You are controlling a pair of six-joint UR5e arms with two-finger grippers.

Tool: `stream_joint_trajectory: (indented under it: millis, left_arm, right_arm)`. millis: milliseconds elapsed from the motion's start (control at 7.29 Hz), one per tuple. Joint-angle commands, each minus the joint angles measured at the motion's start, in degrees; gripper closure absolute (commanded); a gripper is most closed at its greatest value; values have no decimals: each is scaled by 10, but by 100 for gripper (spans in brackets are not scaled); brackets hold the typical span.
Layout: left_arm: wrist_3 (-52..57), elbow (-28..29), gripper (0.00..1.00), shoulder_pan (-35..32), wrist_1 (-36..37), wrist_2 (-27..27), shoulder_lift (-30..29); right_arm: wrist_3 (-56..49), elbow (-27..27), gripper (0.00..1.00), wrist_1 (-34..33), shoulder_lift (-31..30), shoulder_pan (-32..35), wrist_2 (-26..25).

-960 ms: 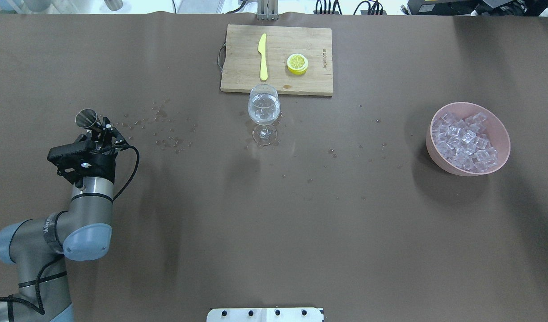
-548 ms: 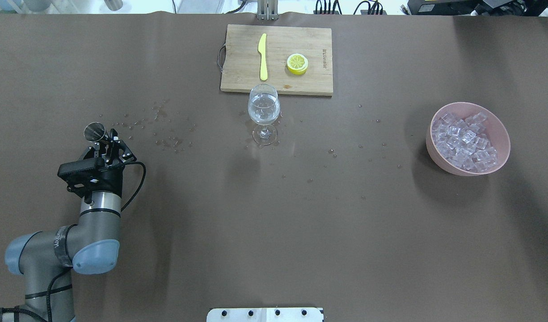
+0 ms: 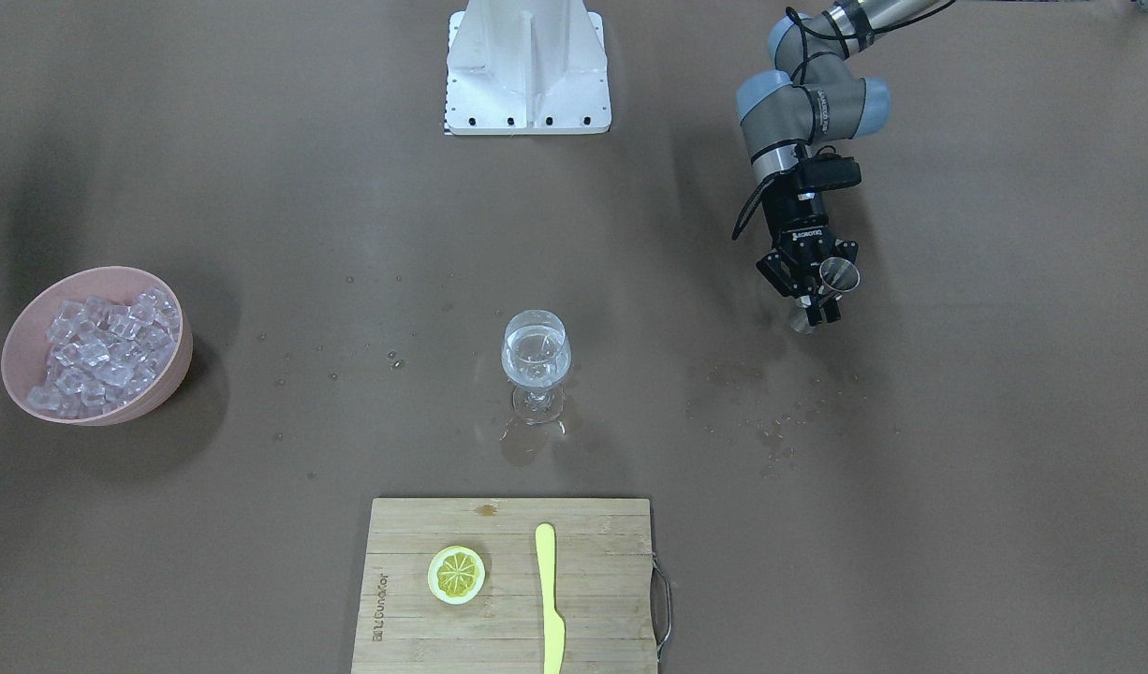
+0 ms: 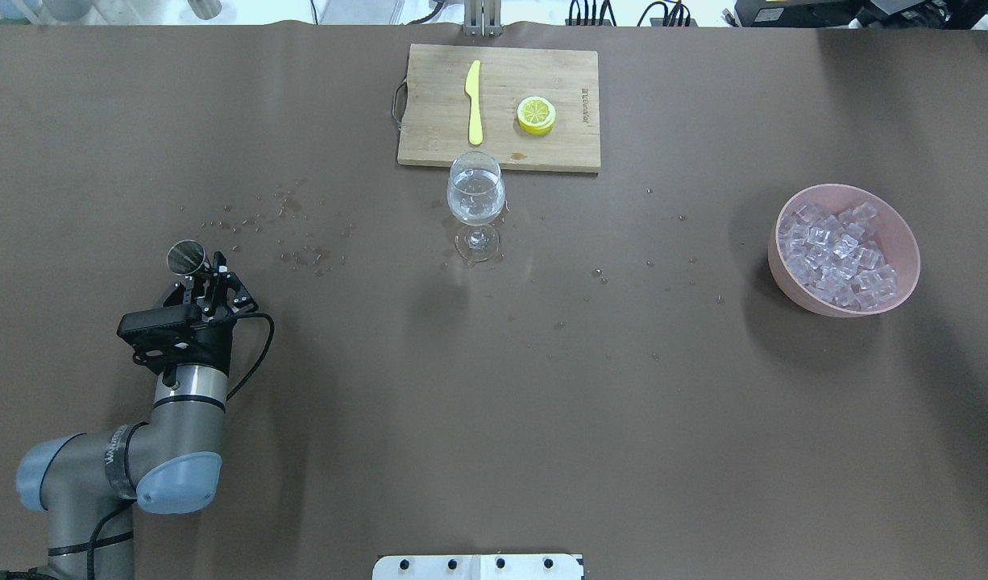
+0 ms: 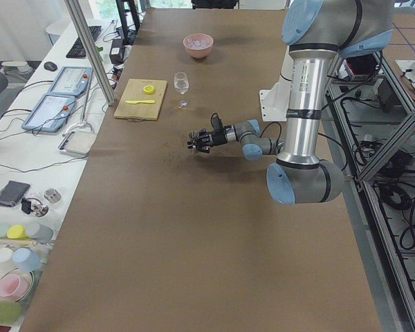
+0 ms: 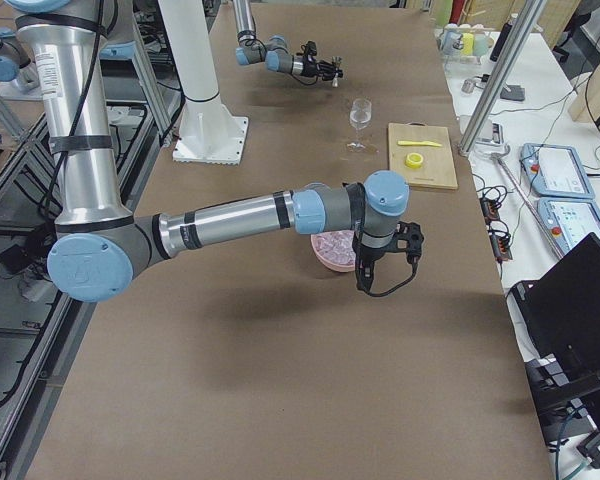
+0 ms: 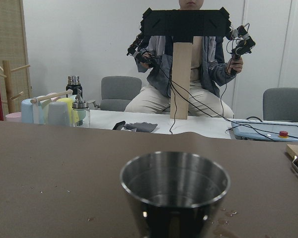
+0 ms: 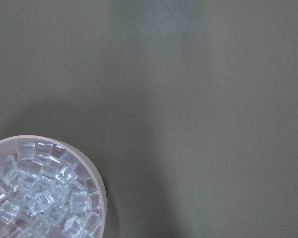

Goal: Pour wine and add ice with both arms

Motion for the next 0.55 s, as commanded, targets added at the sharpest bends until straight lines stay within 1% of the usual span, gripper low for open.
stream_joint_trajectory:
  millis: [0,411]
  left_arm:
    - [0,6,72,0,0,2,1]
    - [0,6,70,0,0,1,0]
  right_arm:
    - [0,0,0,0,0,0,0]
    - [0,-1,0,0,0,-2,-2]
